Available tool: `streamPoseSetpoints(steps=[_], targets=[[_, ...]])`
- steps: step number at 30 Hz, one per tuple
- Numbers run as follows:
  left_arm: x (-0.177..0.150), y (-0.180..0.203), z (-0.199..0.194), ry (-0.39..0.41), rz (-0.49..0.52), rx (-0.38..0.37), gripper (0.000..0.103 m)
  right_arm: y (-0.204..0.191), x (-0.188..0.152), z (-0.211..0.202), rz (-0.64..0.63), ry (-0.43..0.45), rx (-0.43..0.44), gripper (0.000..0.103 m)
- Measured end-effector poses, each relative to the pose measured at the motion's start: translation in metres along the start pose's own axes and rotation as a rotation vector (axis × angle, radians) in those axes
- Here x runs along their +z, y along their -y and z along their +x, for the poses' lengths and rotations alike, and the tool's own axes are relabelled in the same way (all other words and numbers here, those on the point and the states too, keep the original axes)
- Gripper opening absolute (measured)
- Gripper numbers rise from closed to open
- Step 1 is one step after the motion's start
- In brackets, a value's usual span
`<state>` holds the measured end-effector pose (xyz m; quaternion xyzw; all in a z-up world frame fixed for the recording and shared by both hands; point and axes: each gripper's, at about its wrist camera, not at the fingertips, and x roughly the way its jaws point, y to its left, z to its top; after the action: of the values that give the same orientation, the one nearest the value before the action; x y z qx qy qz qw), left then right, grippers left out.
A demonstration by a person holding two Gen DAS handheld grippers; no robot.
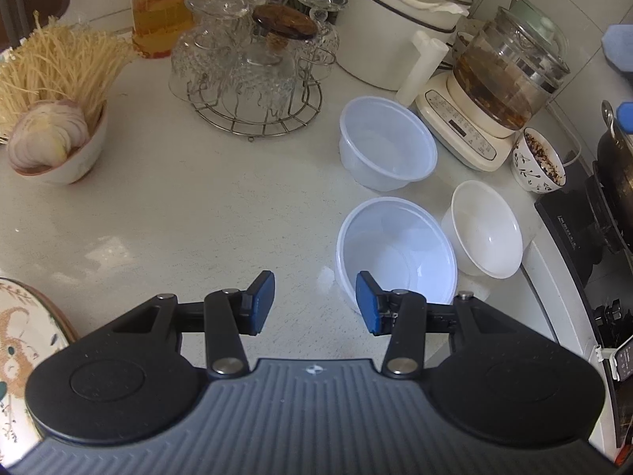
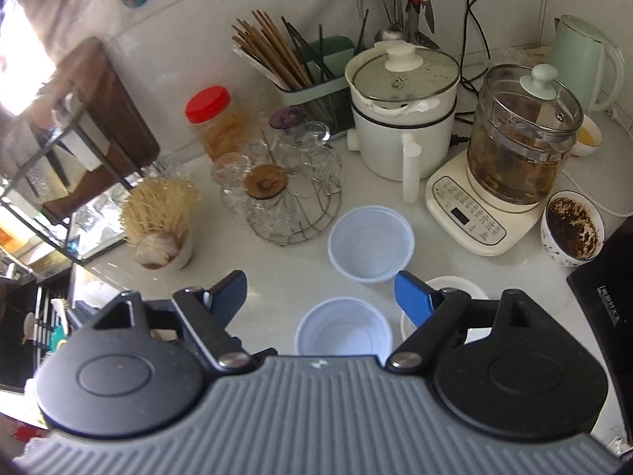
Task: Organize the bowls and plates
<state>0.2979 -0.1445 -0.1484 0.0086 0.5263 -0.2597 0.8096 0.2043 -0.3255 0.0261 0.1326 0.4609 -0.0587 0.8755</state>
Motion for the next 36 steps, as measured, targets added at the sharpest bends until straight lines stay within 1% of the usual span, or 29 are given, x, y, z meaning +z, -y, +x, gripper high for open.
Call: streamPoseSetpoints(steps=[4,7,11,13,14,15,16,18,19,20,24,29,36], targets=[[0.001,0.000,0.021,-0.025,-0.044,-0.033,0.051,0.007,0.007,0.010,0.004,-0.004,0.006,0.083],[0.002,-0.001,0.040,-0.046,-0.085,-0.077,0.051,0.013,0.012,0.019,0.006,-0.021,0.006,0.083],[0.006,-0.001,0.061,-0.063,-0.122,-0.092,0.049,0.018,0.020,0.029,-0.006,-0.026,-0.010,0.083],[0.008,-0.001,0.069,-0.071,-0.129,-0.101,0.044,0.021,0.023,0.035,-0.012,-0.035,-0.009,0.083],[0.008,0.000,0.072,-0.073,-0.130,-0.101,0.040,0.022,0.024,0.038,-0.015,-0.039,-0.008,0.083],[0.009,0.000,0.076,-0.080,-0.134,-0.097,0.034,0.023,0.025,0.042,-0.014,-0.045,-0.005,0.083],[0.010,-0.001,0.080,-0.086,-0.142,-0.096,0.031,0.025,0.026,0.046,-0.011,-0.053,-0.003,0.083],[0.009,-0.002,0.085,-0.094,-0.163,-0.099,0.019,0.027,0.026,0.052,-0.009,-0.064,-0.001,0.083],[0.009,-0.002,0.087,-0.092,-0.170,-0.098,0.017,0.028,0.025,0.054,-0.012,-0.066,-0.003,0.083],[0.009,-0.002,0.087,-0.091,-0.174,-0.095,0.011,0.029,0.025,0.057,-0.014,-0.070,-0.007,0.083],[0.009,-0.001,0.085,-0.074,-0.173,-0.086,0.007,0.034,0.021,0.065,-0.010,-0.097,-0.005,0.083],[0.006,-0.002,0.080,-0.067,-0.169,-0.081,0.006,0.038,0.014,0.071,0.005,-0.131,0.012,0.083],[-0.005,-0.013,0.064,-0.042,-0.205,-0.053,0.006,0.030,0.005,0.067,-0.032,-0.115,-0.015,0.083]])
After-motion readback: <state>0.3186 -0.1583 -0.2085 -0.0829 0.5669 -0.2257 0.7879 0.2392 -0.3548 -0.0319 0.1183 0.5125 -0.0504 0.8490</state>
